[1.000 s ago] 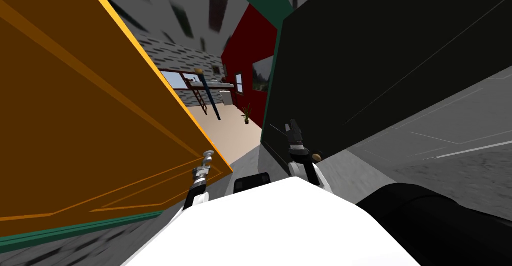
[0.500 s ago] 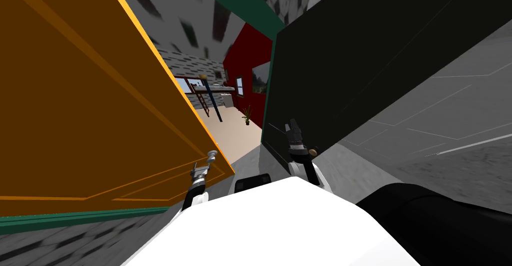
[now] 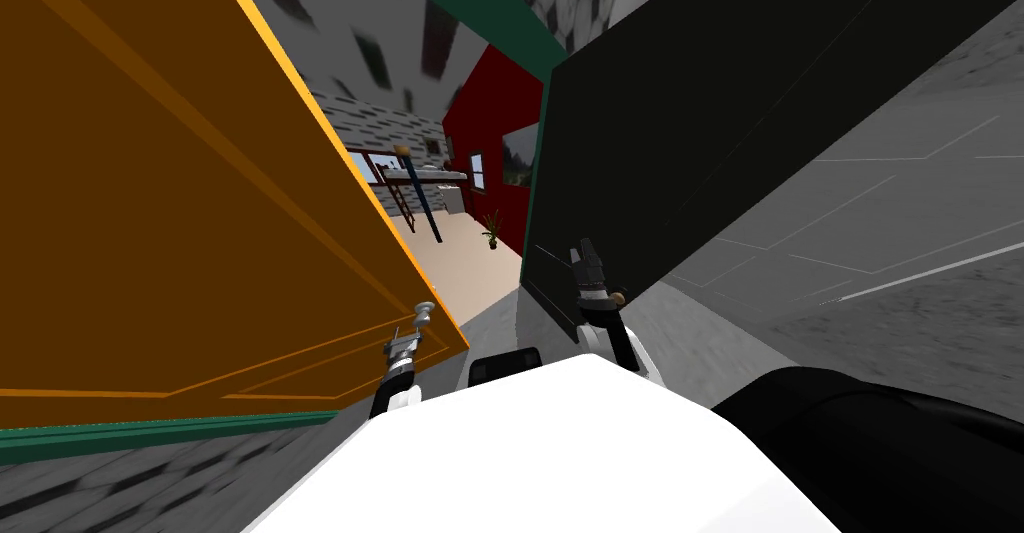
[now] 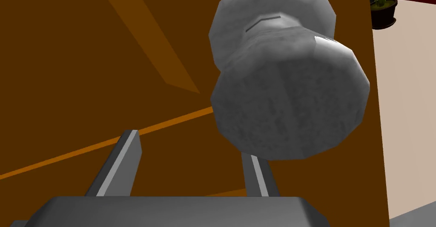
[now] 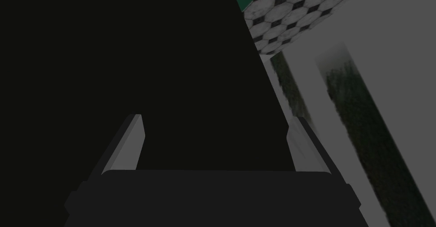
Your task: Pull the door open
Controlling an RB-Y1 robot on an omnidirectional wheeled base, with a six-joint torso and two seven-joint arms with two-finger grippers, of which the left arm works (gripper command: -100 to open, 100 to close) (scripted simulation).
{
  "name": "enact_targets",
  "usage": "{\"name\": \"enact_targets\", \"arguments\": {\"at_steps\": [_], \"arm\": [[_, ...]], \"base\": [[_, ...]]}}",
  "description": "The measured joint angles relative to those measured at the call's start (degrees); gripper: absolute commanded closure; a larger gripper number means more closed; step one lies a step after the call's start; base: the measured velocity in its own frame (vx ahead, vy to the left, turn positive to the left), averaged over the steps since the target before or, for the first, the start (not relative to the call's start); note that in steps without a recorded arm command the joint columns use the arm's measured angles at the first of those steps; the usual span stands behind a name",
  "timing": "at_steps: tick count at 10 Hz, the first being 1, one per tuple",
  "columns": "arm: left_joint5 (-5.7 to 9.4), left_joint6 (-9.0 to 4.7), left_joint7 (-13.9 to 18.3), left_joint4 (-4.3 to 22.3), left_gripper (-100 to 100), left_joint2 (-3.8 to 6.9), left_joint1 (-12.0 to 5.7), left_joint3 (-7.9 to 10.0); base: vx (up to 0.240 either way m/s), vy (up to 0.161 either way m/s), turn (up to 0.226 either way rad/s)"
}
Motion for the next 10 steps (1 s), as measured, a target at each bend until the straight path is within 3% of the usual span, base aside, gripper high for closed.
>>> {"name": "enact_targets", "arguments": {"at_steps": [1, 3, 5, 6, 8, 9, 10], "arm": [[0.64, 0.9, 0.26, -1.12, -100, -0.17, 0.14, 0.0], [1.68, 0.64, 2.26, -0.94, -100, -1.05, -0.15, -0.63], [2.76, 1.62, 3.76, -2.98, -100, -1.16, 0.83, -0.87], [2.85, 1.68, 4.05, -3.13, -100, -1.15, 1.03, -0.96], [3.25, 0.89, 5.2, -0.73, -100, -1.64, -0.62, -1.33], [3.71, 1.71, 5.39, -2.57, -100, -1.68, 0.19, -1.26], [4.09, 1.24, 6.71, -1.8, -100, -1.79, -0.34, -1.71]], "base": [[-0.076, 0.008, -0.033], [-0.054, 0.002, -0.034], [-0.032, 0.0, 0.001], [-0.004, 0.003, 0.013], [-0.04, 0.013, -0.05], [-0.044, 0.007, -0.01], [-0.037, 0.001, -0.021]]}}
